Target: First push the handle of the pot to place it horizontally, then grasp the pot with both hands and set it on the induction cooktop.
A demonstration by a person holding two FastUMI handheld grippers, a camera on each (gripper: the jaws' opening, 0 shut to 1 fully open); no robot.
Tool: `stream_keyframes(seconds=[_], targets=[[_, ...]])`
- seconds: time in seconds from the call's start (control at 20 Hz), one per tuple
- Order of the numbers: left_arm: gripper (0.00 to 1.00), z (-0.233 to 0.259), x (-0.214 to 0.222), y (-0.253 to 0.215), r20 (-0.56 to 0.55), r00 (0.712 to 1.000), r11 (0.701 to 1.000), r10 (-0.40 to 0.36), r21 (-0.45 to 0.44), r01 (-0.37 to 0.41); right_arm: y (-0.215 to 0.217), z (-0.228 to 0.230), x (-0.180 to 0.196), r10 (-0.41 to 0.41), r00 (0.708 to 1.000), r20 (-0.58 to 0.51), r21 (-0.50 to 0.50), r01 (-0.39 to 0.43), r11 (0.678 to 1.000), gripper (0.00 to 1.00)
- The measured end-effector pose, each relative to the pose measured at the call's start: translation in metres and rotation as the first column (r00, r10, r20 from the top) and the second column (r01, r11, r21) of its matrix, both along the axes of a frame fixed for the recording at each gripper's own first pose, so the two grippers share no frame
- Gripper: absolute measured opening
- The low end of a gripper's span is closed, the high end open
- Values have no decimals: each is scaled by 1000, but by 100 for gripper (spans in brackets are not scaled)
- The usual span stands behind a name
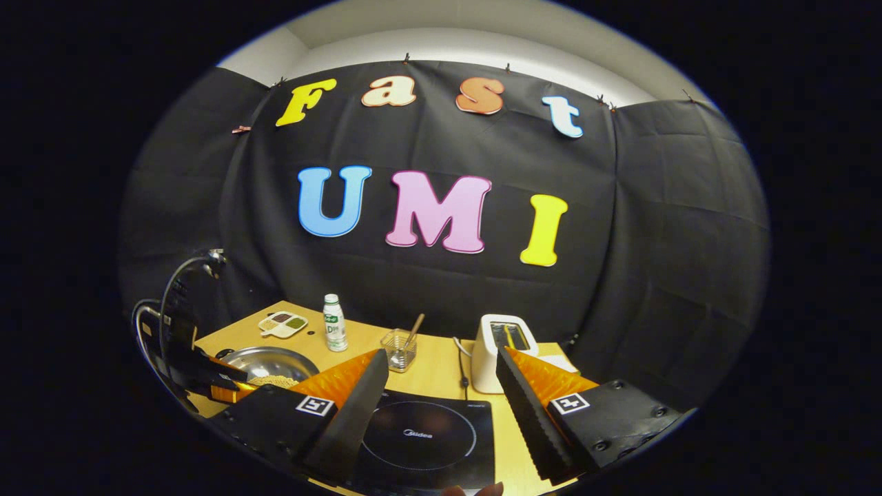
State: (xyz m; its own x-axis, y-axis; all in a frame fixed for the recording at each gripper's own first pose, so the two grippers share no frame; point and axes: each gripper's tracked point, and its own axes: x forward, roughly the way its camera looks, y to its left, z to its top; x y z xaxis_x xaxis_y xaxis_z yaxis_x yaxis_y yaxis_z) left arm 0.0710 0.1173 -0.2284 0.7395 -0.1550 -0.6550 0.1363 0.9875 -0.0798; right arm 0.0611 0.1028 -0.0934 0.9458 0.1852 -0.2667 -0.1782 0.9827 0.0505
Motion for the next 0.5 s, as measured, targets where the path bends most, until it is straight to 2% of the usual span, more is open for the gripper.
stream_keyframes(seconds=[0.1,0.25,0.5], targets=[[99,1,3,29,27,999,999,19,27,-20,27,-18,4,48,998,-51,17,-47,999,98],[96,-5,2,70,28,999,998,32,61,-33,67,-43,5,116,986,-119,47,-111,993,98],[97,-17,5,131,12,995,995,98,27,-98,120,-83,4,187,952,-241,117,-163,980,98]])
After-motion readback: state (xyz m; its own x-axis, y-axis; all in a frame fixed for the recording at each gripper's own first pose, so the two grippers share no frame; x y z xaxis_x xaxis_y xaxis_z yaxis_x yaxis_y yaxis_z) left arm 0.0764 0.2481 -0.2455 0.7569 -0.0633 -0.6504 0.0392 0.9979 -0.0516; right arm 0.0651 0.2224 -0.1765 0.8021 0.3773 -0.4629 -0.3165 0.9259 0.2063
